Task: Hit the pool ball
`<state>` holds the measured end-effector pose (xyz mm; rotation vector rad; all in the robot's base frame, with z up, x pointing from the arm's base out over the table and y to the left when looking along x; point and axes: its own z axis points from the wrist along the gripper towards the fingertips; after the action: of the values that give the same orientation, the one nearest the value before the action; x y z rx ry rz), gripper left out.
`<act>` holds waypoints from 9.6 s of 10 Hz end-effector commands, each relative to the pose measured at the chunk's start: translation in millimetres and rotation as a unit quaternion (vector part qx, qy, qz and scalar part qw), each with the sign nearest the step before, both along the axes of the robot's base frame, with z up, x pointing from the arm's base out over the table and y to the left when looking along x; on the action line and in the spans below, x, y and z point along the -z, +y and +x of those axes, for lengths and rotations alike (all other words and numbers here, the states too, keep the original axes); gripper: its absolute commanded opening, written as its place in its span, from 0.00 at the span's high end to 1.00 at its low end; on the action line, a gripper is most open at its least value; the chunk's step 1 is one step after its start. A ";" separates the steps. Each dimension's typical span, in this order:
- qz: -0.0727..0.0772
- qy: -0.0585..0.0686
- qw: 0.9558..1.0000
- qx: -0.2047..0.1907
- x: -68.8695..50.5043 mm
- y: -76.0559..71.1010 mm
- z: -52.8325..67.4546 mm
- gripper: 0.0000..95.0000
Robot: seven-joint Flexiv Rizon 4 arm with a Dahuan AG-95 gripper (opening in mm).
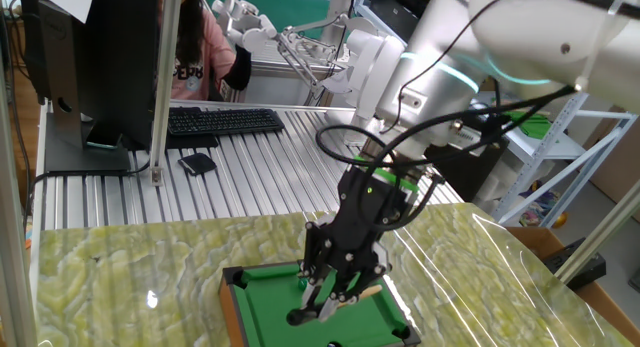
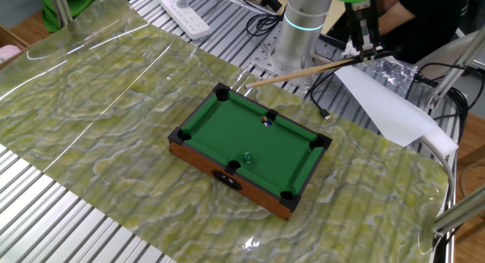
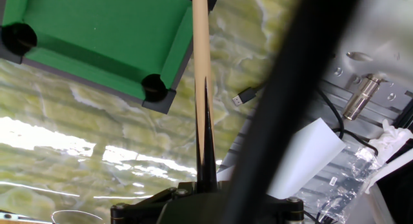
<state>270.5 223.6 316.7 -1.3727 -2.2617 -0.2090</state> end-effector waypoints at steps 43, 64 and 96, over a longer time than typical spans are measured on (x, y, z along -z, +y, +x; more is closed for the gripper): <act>0.062 -0.059 0.969 -0.230 68.5 7.0 -7.1 1.00; 0.064 -0.032 0.975 -0.211 72.6 4.1 -4.6 1.00; 0.069 -0.036 0.973 -0.217 71.4 3.6 -4.2 1.00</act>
<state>267.9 227.5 245.5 -0.7855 -2.4859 -0.2603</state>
